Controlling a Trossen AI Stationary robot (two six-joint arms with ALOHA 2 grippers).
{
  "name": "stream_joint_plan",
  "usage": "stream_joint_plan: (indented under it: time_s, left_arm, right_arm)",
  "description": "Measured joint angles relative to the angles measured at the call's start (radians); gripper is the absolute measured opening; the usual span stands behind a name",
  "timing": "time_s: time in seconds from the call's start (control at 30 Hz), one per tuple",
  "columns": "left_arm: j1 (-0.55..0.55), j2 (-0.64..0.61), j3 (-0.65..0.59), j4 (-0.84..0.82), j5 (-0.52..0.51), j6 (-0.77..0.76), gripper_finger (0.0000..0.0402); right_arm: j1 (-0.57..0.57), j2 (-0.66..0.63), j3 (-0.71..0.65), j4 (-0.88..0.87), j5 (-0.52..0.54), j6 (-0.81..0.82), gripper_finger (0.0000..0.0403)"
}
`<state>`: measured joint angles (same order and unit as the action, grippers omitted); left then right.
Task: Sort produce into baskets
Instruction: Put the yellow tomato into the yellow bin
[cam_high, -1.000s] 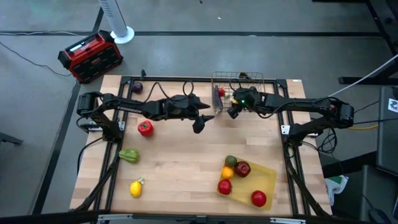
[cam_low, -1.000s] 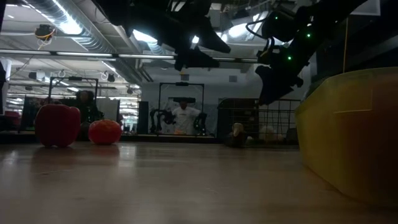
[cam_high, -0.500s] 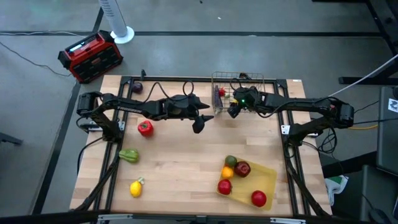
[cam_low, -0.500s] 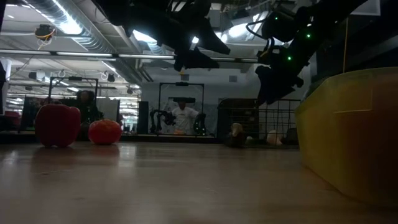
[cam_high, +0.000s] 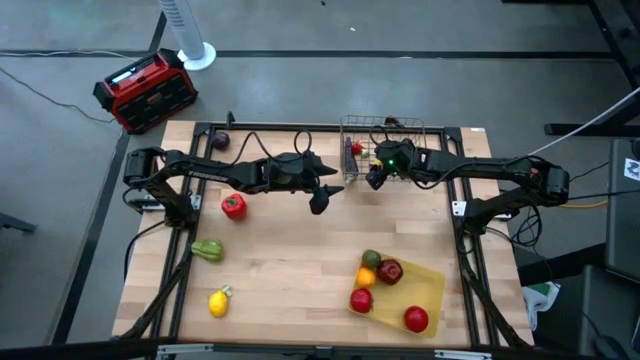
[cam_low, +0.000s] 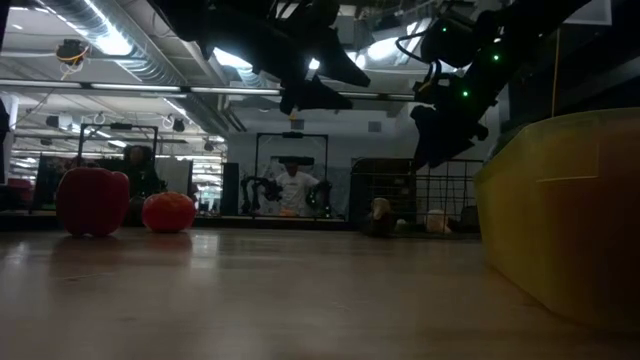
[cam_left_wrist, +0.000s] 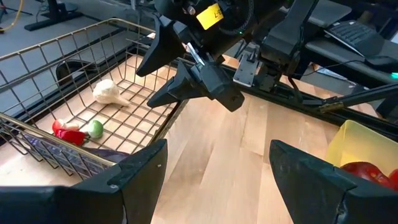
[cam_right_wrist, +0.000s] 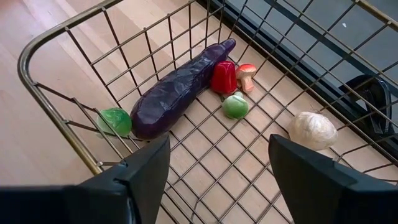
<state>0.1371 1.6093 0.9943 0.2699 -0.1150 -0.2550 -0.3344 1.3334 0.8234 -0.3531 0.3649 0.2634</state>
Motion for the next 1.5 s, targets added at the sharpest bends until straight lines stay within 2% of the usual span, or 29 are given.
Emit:
stream_joint_plan:
  time_s: [0.13, 0.33, 0.57, 0.97, 1.07, 1.2, 1.27, 1.5]
  left_arm:
    - [0.002, 0.0, 0.0, -0.01, -0.001, 0.002, 0.0279]
    - [0.039, -0.003, 0.0, -0.168, -0.005, 0.073, 0.0279]
    - [0.09, -0.045, 0.0, -0.347, 0.024, -0.219, 0.0278]
    - [0.161, -0.229, 0.0, -0.785, 0.023, -0.294, 0.0279]
    - [0.173, -0.272, 0.0, -0.88, 0.019, -0.294, 0.03]
    - [0.193, -0.31, 0.0, -0.998, 0.019, -0.308, 0.0372]
    - [0.2, -0.326, 0.0, -1.037, 0.016, -0.298, 0.0392]
    - [0.249, -0.335, -0.005, -1.176, -0.032, -0.259, 0.0371]
  right_arm:
    - [0.0, 0.0, 0.0, 0.0, 0.0, 0.0, 0.0269]
    - [0.0, 0.0, 0.0, 0.0, 0.0, 0.0, 0.0269]
    - [0.0, 0.0, 0.0, 0.003, 0.0, -0.001, 0.0269]
    - [0.0, 0.0, 0.0, 0.005, -0.002, -0.001, 0.0269]
    - [0.0, 0.0, 0.0, 0.005, -0.003, -0.001, 0.0269]
    - [0.0, 0.0, 0.0, 0.006, -0.003, -0.001, 0.0269]
    - [0.0, 0.0, 0.0, 0.006, -0.003, -0.001, 0.0269]
    - [0.0, 0.0, 0.0, 0.006, -0.003, -0.001, 0.0269]
